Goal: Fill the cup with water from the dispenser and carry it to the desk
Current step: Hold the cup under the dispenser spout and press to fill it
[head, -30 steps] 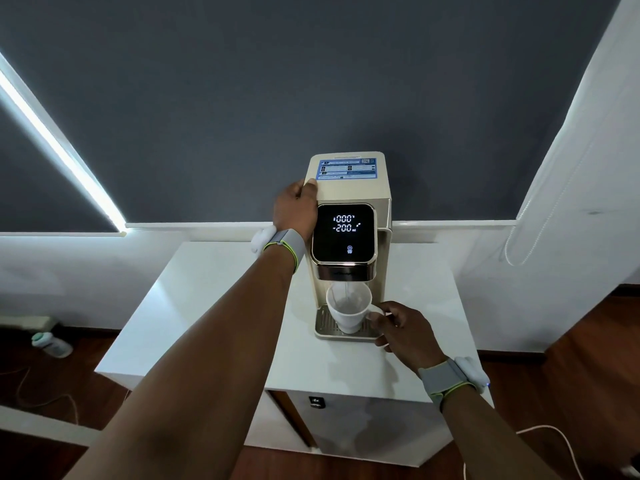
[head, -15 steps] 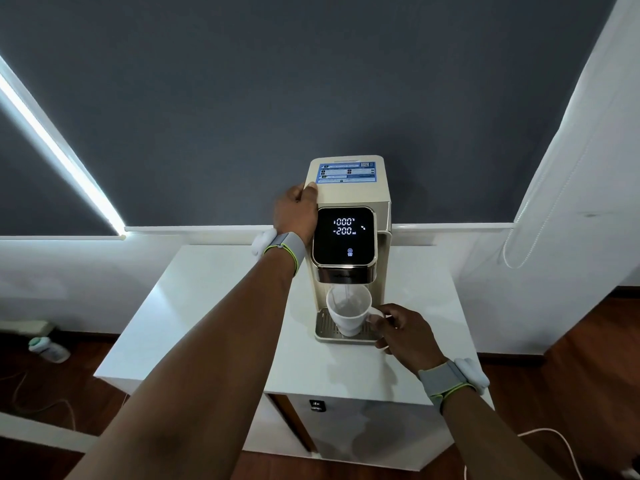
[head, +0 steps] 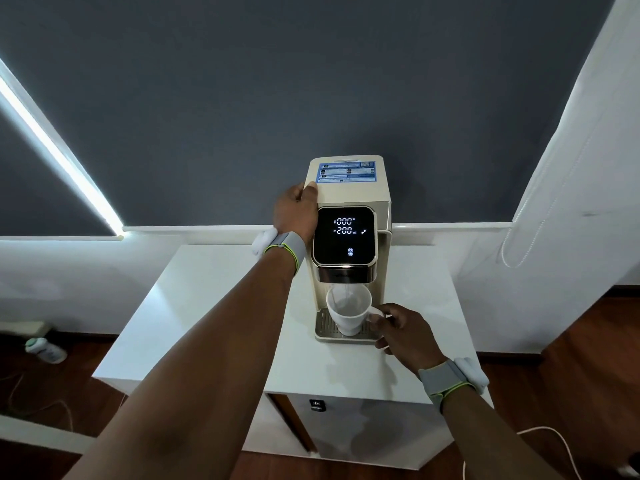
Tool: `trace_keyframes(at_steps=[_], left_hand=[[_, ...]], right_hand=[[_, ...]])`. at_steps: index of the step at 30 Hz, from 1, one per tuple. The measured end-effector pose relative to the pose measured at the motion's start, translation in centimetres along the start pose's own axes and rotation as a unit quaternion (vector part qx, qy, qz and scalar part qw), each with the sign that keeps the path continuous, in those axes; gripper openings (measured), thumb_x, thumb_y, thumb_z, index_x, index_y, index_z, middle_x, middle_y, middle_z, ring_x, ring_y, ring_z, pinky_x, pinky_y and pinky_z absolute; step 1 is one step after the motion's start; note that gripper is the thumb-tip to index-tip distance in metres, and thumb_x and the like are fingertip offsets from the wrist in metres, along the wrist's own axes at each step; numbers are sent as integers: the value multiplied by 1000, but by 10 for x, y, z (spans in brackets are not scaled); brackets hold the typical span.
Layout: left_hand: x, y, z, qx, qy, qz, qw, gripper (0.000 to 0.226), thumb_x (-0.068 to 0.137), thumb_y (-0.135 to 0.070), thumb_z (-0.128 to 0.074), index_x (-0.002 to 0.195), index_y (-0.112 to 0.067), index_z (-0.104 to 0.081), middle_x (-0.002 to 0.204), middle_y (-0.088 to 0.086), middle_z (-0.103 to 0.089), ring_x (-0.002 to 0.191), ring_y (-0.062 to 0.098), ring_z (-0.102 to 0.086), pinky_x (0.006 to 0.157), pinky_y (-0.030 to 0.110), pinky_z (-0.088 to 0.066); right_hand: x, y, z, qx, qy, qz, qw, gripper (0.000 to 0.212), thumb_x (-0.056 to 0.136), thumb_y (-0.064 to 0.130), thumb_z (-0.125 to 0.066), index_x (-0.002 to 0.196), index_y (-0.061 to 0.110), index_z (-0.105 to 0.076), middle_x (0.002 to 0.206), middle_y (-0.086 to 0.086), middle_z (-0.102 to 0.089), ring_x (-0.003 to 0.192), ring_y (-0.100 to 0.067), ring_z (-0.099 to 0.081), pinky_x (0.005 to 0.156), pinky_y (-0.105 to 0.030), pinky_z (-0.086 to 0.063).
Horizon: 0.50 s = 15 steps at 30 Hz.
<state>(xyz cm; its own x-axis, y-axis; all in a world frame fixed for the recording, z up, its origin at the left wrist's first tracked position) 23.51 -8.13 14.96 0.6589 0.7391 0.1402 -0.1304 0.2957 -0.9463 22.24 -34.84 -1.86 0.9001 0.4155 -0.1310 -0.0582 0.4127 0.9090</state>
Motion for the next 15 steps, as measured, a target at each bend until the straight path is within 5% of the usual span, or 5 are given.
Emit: trace_keyframes(at_steps=[15], left_hand=[[-3, -1, 2, 5, -3, 6, 1000, 31, 102, -40, -54, 109, -20, -77, 91, -4, -71, 88, 22, -64, 80, 27, -43]], right_hand=[[-3, 4, 0, 8, 0, 7, 1000, 6, 98, 28, -68, 95, 32, -72, 80, -6, -81, 64, -25, -79, 71, -41, -62]])
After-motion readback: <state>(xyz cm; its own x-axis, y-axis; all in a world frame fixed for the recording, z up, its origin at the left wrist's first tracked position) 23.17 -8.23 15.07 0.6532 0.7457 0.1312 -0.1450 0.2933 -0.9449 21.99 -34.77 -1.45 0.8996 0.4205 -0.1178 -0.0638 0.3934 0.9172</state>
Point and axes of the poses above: each hand's wrist, its own x-axis towards the middle knuckle, its own z-axis out of the back of the hand, y = z × x, the point moved 9 cm from there along x, towards the middle knuckle
